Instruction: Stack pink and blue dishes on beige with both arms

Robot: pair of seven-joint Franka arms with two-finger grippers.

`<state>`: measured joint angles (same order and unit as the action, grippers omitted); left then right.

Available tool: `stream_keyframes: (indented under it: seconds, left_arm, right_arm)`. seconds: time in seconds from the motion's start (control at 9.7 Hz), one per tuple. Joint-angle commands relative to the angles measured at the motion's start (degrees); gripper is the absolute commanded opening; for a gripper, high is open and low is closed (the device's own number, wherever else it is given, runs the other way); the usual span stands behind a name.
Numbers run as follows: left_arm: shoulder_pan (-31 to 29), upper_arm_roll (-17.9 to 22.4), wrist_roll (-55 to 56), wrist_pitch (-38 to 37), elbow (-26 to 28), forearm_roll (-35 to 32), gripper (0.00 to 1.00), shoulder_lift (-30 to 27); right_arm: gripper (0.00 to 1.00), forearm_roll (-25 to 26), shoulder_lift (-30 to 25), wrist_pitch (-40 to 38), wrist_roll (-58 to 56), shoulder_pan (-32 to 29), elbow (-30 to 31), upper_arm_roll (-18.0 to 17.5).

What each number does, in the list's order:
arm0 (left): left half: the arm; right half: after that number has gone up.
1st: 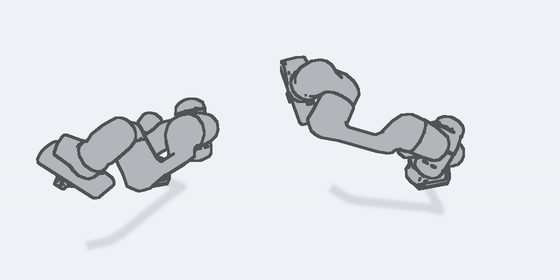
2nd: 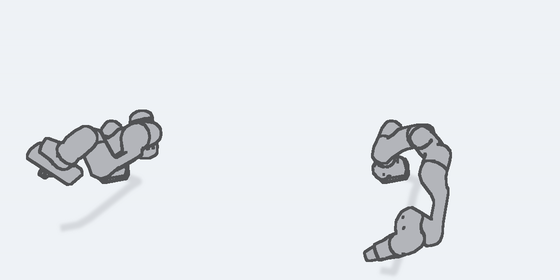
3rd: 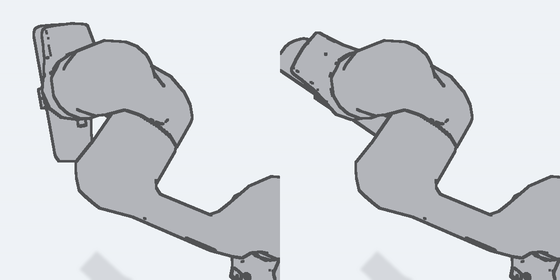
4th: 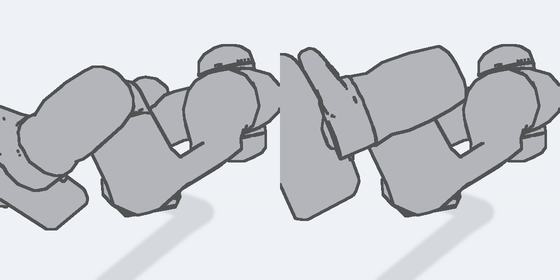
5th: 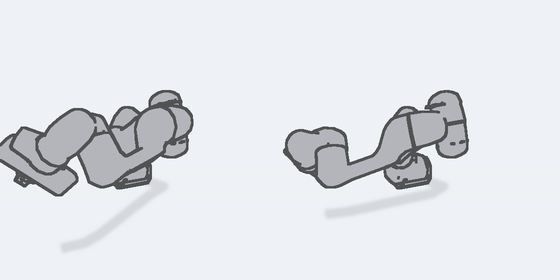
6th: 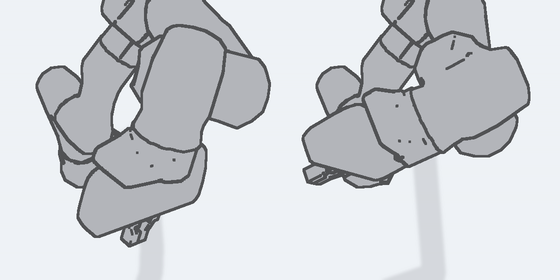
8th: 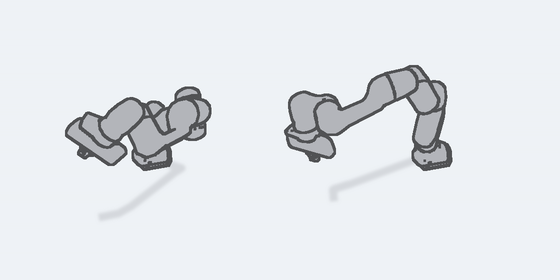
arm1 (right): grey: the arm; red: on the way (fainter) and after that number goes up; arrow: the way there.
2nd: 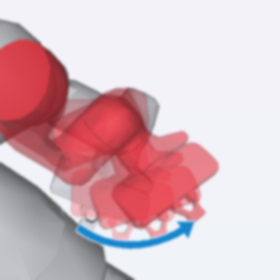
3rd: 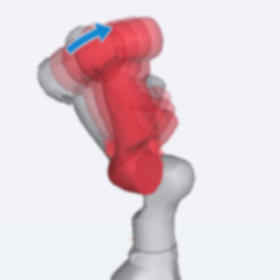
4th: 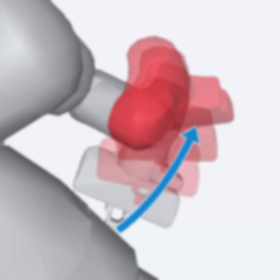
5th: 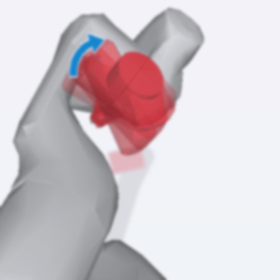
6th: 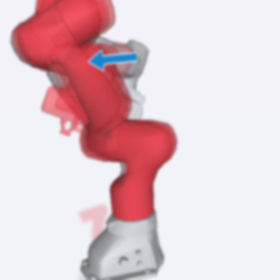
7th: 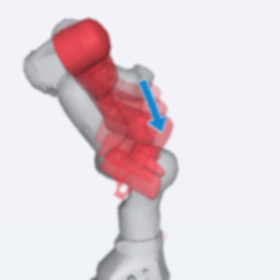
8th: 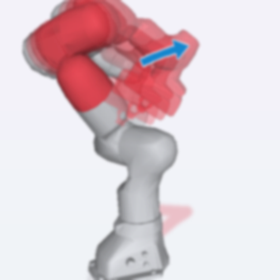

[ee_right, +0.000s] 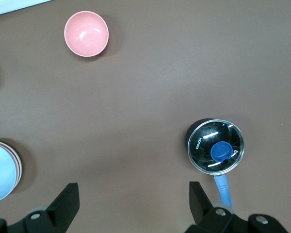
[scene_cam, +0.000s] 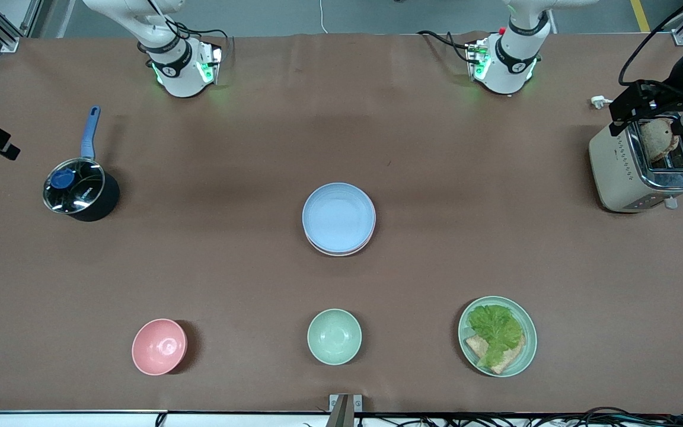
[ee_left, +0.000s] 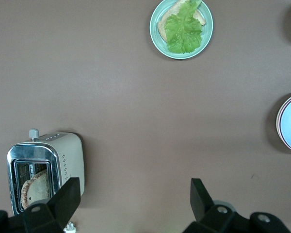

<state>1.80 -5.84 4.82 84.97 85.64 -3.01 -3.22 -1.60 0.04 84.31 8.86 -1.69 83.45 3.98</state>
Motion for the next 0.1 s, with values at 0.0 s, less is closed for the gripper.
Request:
stream_keyframes:
  seconds: [0.0]
  left_arm:
    - [0.1,0.1,-0.8,-0.7,0.1,0.4,1.0,1.1]
  right_arm:
    - [1.0,-2.0,-0.4,-1.3,0.5,-1.1,0.1,0.1]
